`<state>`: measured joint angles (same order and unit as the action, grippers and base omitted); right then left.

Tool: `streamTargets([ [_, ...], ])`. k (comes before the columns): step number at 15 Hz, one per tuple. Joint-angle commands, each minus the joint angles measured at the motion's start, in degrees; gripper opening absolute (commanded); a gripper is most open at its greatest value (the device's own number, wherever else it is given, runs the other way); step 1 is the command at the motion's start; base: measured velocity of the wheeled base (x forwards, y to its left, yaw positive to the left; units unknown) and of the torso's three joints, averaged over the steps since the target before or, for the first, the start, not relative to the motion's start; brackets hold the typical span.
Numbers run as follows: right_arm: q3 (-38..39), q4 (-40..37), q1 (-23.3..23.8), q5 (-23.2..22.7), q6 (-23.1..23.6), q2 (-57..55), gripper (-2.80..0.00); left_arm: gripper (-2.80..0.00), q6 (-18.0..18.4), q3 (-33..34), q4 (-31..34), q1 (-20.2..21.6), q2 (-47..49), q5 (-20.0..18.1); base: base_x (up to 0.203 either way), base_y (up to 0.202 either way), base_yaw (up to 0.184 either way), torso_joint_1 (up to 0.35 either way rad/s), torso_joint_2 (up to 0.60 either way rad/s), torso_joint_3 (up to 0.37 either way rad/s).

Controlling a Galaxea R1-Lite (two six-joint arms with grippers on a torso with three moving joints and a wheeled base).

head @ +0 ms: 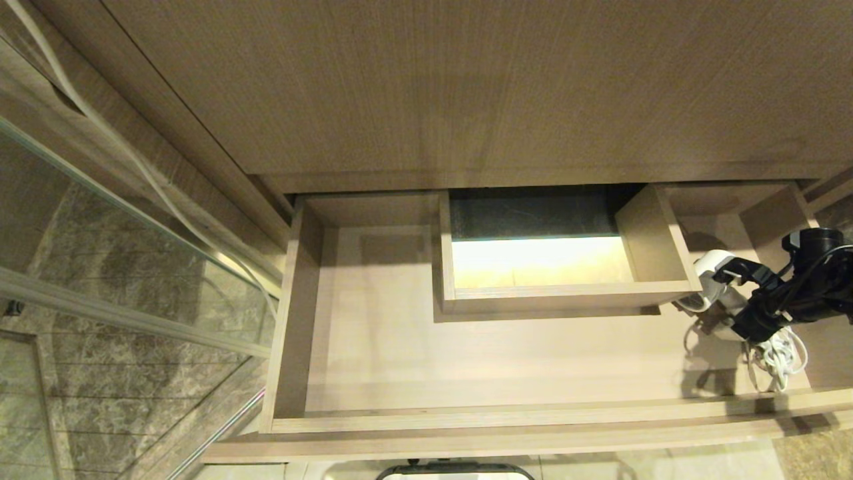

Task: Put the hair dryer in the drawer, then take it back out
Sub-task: Take the hairdryer out

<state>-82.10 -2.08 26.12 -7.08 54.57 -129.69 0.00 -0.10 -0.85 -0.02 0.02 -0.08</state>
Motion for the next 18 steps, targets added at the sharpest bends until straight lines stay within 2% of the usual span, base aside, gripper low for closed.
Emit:
streamTargets([
  [1, -0.02, 0.08, -0.01, -0.06, 0.36, -0.99, 0.0, -2.8, 0.0, 0.01, -0.03, 0.0, 0.05, 0.0, 0.0, 0.0, 0.0, 0.0, 0.0, 0.0],
  [2, -0.07, -0.11, 0.03, -0.17, 0.36, -1.0, 0.0, -2.8, 0.0, 0.01, -0.03, 0.02, 0.06, 0.0, 0.0, 0.0, 0.0, 0.0, 0.0, 0.0],
  [3, -0.07, -0.15, 0.04, -0.82, 0.4, -1.09, -2.8, -2.8, 0.03, 0.01, -0.03, 0.02, -0.02, 0.0, 0.0, 0.0, 0.0, 0.0, 0.0, 0.0],
  [10, 0.53, -2.64, -0.09, -1.69, 0.73, 3.83, -2.8, -2.8, 0.08, 0.01, -0.03, 0.02, 0.06, 0.0, 0.0, 0.0, 0.0, 0.0, 0.0, 0.0],
  [14, 1.03, -6.2, 0.48, -2.32, 5.78, 10.78, -2.8, -2.8, 0.0, 0.01, -0.03, -0.06, 0.06, 0.0, 0.0, 0.0, 0.0, 0.0, 0.0, 0.0],
  [18, 4.72, -9.38, 0.77, -3.19, 6.69, 16.81, -2.8, -2.8, 0.09, 0.01, -0.03, -0.06, 0.06, 0.0, 0.0, 0.0, 0.0, 0.0, 0.0, 0.0],
])
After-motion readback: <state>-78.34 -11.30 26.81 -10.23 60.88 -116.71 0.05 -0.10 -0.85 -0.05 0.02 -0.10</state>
